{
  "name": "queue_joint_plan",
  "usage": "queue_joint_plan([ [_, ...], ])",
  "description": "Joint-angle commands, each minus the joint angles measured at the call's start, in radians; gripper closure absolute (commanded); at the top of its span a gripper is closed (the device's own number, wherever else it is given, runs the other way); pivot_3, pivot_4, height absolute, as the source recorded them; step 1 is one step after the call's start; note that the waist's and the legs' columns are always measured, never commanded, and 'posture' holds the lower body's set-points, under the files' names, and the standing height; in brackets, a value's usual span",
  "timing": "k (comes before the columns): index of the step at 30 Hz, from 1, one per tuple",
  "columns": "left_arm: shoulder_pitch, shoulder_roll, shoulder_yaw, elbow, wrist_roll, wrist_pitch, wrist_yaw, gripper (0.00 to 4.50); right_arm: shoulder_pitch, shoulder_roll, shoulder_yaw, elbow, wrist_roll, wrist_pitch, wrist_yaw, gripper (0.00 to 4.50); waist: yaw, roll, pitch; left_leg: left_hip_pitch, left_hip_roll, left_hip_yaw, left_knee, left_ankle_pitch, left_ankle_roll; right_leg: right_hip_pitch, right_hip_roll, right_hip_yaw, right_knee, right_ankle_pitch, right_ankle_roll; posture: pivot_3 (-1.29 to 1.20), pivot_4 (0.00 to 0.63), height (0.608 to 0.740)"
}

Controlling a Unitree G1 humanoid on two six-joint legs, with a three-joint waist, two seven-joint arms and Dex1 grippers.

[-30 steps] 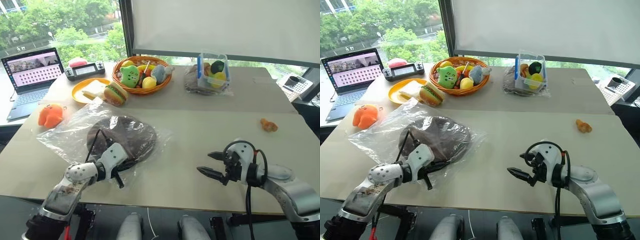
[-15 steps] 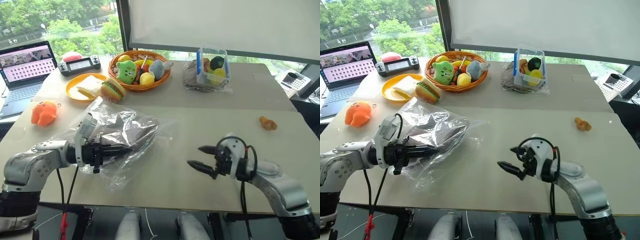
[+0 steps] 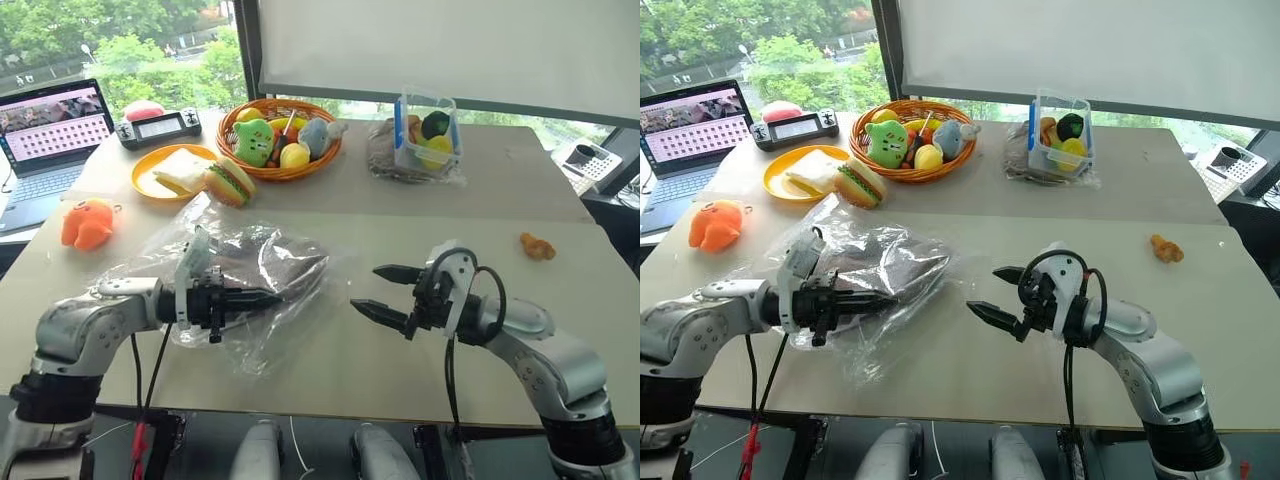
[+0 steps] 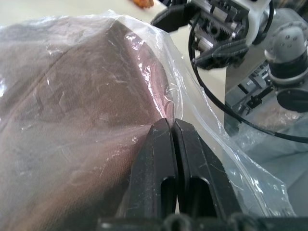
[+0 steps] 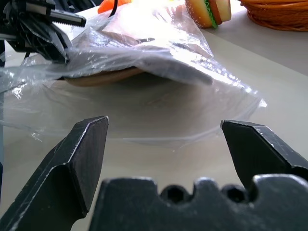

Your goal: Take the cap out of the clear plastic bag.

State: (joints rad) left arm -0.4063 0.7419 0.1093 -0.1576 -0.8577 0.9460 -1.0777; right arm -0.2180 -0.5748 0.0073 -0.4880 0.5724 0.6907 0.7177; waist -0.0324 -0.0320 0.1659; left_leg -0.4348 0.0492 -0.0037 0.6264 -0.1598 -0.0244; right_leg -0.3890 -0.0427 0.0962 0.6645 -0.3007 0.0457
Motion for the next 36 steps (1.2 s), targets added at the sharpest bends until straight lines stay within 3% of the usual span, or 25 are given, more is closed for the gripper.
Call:
queue_joint_plan([
  [1, -0.054, -0.017, 0.070, 0.032, -0.067, 0.035, 0.023, 4.47, 0.002, -0.008, -0.024, -0.038, 0.013, 0.000, -0.013, 0.00, -0.002, 0.000, 0.000, 0.000, 0.000, 0.000, 0.000, 0.000, 0.000, 0.000, 0.000, 0.000, 0.000, 0.000, 0.001, 0.00, 0.150, 0.740],
  [13, -0.052, -0.026, 0.051, 0.020, -0.074, 0.066, 0.024, 4.47, -0.167, 0.119, -0.022, -0.041, 0.098, 0.028, -0.096, 0.00, -0.009, -0.001, 0.001, -0.001, 0.000, 0.000, 0.000, 0.000, 0.000, -0.001, 0.000, 0.000, 0.000, 0.002, -0.002, 0.00, 0.150, 0.740],
  [23, -0.076, -0.038, 0.033, 0.039, -0.062, 0.055, 0.018, 4.47, -0.194, 0.198, 0.186, 0.042, -0.030, -0.014, -0.100, 0.00, -0.010, -0.001, 0.001, -0.001, 0.000, 0.000, 0.000, 0.000, 0.000, -0.001, 0.000, 0.000, 0.000, 0.002, -0.003, 0.00, 0.150, 0.740],
  [29, -0.085, -0.038, 0.023, 0.046, -0.061, 0.056, 0.003, 4.47, -0.279, 0.235, 0.262, 0.194, -0.254, -0.192, -0.160, 0.00, -0.010, -0.001, 0.001, -0.001, 0.000, 0.000, 0.000, 0.000, 0.000, -0.001, 0.000, 0.000, 0.000, 0.003, -0.003, 0.00, 0.150, 0.740],
  [33, -0.087, -0.036, 0.018, 0.054, -0.050, 0.051, -0.002, 4.47, -0.332, 0.173, 0.315, 0.259, -0.485, -0.406, -0.196, 0.00, -0.007, 0.000, 0.001, -0.002, 0.000, 0.000, 0.000, 0.000, 0.000, -0.002, 0.000, 0.000, 0.000, 0.003, -0.003, 0.00, 0.150, 0.740],
  [36, -0.093, -0.031, 0.014, 0.061, -0.045, 0.052, -0.008, 4.47, -0.317, 0.116, 0.316, 0.207, -0.558, -0.454, -0.184, 0.00, -0.005, 0.000, 0.001, -0.003, -0.001, 0.000, 0.000, 0.000, 0.000, -0.003, 0.000, 0.000, 0.000, 0.003, -0.003, 0.00, 0.150, 0.740],
])
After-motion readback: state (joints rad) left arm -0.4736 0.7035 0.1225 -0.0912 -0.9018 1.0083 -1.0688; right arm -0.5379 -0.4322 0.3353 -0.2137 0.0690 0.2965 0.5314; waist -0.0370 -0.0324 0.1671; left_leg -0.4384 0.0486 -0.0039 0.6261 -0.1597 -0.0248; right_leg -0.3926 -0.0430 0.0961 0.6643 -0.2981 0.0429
